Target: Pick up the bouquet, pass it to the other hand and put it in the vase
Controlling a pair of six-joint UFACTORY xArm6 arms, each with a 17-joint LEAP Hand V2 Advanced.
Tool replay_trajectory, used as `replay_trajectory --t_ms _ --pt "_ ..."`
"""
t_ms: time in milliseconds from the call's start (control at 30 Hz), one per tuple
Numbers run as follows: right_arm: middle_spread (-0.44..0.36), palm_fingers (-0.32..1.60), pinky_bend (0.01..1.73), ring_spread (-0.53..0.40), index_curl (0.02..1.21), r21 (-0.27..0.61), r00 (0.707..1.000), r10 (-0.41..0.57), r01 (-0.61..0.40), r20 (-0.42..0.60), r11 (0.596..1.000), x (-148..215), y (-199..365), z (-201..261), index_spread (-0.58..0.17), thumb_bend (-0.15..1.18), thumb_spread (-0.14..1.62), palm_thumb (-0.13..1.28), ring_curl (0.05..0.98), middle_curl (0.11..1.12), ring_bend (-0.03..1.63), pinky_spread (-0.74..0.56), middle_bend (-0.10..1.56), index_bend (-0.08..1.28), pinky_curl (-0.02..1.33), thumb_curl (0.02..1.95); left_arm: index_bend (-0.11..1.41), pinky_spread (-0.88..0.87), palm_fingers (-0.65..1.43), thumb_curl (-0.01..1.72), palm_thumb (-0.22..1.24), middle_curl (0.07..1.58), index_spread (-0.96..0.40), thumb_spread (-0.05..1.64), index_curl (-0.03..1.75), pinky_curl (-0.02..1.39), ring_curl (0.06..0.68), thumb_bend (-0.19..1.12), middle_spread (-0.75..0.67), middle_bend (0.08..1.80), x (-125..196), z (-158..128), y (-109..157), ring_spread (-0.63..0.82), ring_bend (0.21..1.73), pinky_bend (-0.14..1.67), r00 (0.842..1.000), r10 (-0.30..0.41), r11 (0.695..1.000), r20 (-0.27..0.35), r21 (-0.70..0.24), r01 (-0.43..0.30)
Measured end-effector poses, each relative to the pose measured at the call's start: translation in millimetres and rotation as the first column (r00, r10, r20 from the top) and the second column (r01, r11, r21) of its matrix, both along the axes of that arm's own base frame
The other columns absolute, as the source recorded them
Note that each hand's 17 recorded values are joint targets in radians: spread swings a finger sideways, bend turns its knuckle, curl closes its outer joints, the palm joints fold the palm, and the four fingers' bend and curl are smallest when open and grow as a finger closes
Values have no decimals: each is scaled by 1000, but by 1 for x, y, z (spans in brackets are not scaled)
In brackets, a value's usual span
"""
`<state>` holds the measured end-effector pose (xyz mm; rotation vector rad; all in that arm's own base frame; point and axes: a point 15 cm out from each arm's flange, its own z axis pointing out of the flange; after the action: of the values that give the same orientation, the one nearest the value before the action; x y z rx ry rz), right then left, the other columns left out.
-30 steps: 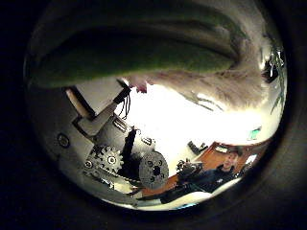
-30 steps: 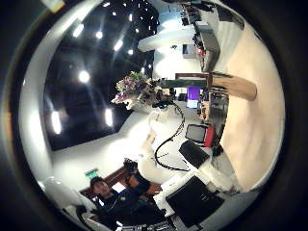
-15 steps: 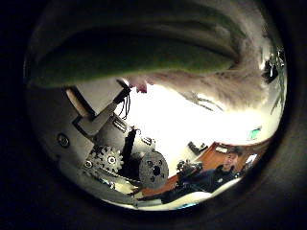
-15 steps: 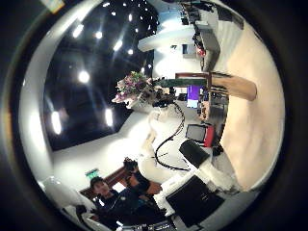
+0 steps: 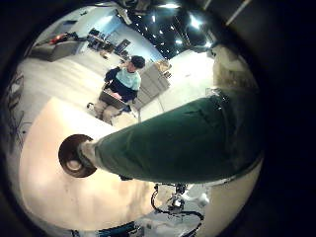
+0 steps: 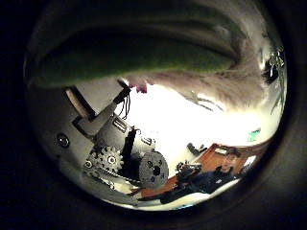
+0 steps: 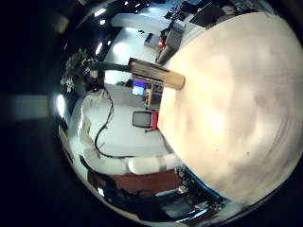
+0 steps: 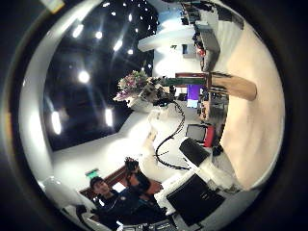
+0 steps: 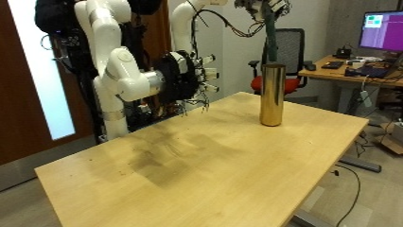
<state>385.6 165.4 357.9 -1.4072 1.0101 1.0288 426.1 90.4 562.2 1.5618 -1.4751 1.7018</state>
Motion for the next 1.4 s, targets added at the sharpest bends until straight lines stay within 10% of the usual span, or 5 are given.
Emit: replay_trajectory --t_ms 200,233,300,567,1400 --pt "115 88 427 175 288 -1 1000 9 -9 3 1000 -1 3 1 -283 -26 933 823 244 287 421 354 181 169 304 482 283 -623 1007 915 1053 1057 -525 119 1616 716 580 -53 -533 1054 2 -25 4 -432 1310 1004 1000 -24 999 -5 -28 24" --pt "114 89 426 176 290 0 1000 9 -9 3 1000 -1 3 1 -282 -26 933 823 245 286 420 354 180 171 304 482 140 -514 29 763 644 1000 -479 481 1520 680 539 -174 -455 829 0 -27 3 -351 1025 797 999 -35 999 -13 -27 35" --pt "113 90 426 176 291 0 1000 10 -10 1 1000 -2 4 0 -282 -26 933 823 245 285 420 354 180 171 303 482 69 -72 -306 641 488 830 -364 668 1362 603 424 -102 -131 444 -3 -31 11 5 876 593 999 -32 999 -22 -20 31" --pt "111 96 419 176 297 4 1000 20 -20 -7 1000 -1 8 -3 -282 -25 933 827 244 278 412 354 180 172 301 486 32 592 -239 413 328 456 190 798 625 375 247 -43 532 167 -9 -45 48 525 646 423 998 42 998 -36 -43 -44" --pt "121 117 387 198 308 -202 997 41 -27 63 979 14 -20 -4 -276 -25 942 840 236 281 373 384 188 173 298 489 116 694 -139 330 287 174 149 770 123 312 199 -38 598 162 -81 -104 50 701 494 393 977 59 998 -204 21 -56"
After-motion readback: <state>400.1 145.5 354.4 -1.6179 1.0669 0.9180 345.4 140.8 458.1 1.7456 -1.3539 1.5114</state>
